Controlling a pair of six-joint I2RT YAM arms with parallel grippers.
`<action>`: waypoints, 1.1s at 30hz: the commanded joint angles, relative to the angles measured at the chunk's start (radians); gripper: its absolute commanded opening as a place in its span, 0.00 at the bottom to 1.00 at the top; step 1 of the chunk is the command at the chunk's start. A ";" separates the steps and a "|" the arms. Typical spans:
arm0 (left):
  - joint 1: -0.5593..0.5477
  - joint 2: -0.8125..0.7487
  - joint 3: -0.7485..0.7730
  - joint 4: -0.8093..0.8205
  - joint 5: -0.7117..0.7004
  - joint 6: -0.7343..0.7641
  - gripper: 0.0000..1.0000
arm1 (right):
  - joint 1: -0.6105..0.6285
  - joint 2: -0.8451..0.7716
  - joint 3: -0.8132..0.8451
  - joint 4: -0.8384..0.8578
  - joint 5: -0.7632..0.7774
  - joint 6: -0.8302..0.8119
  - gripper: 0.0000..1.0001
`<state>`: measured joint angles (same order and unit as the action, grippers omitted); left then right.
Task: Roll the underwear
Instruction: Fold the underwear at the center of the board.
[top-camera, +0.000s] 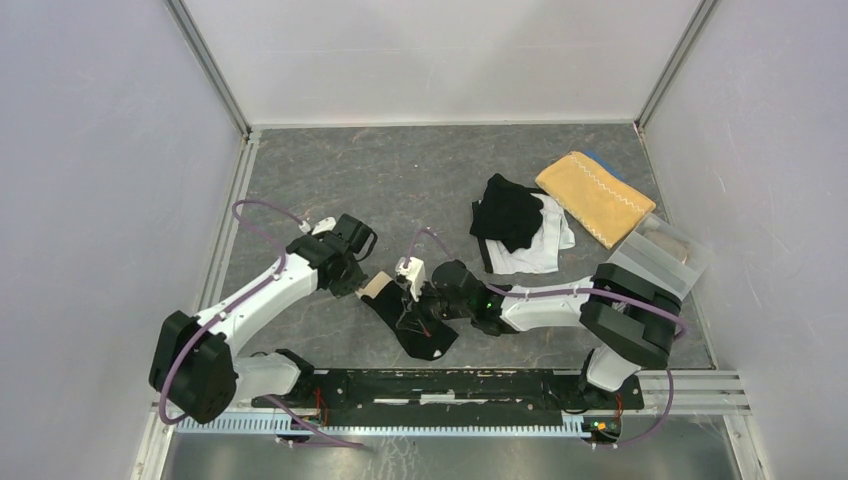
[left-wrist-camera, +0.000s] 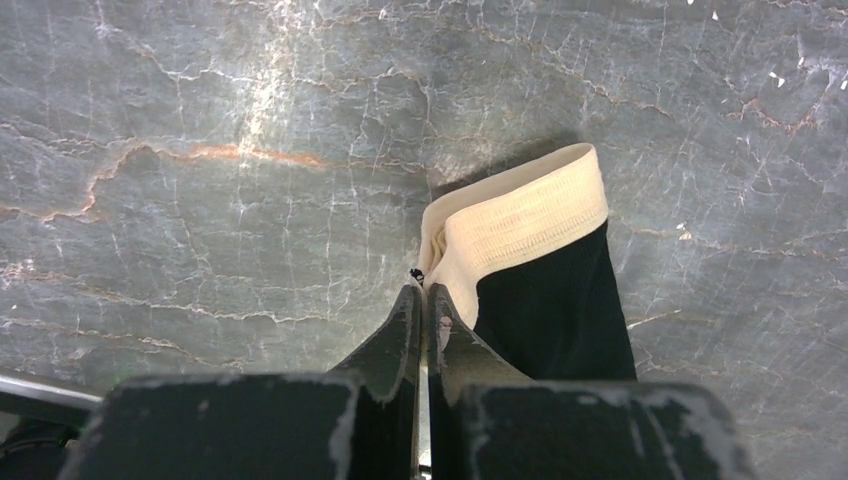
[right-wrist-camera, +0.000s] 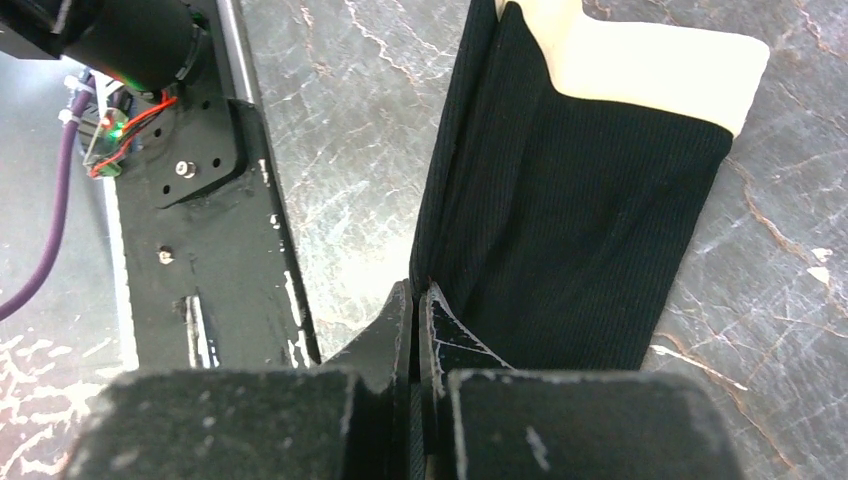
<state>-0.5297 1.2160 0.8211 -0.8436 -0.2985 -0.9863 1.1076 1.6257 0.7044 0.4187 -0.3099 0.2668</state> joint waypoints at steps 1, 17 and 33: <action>0.014 0.038 0.044 0.081 -0.114 0.044 0.02 | -0.012 0.026 -0.023 -0.039 -0.018 -0.011 0.00; 0.014 0.171 0.140 0.173 -0.024 0.055 0.02 | -0.019 0.036 0.007 -0.093 0.006 -0.093 0.00; 0.014 0.036 0.180 -0.214 -0.244 -0.110 0.02 | 0.081 0.058 0.142 -0.140 -0.132 -0.108 0.00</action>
<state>-0.5297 1.2480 0.9333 -0.9085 -0.3634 -1.0077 1.1351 1.6634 0.8192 0.3557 -0.3401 0.1513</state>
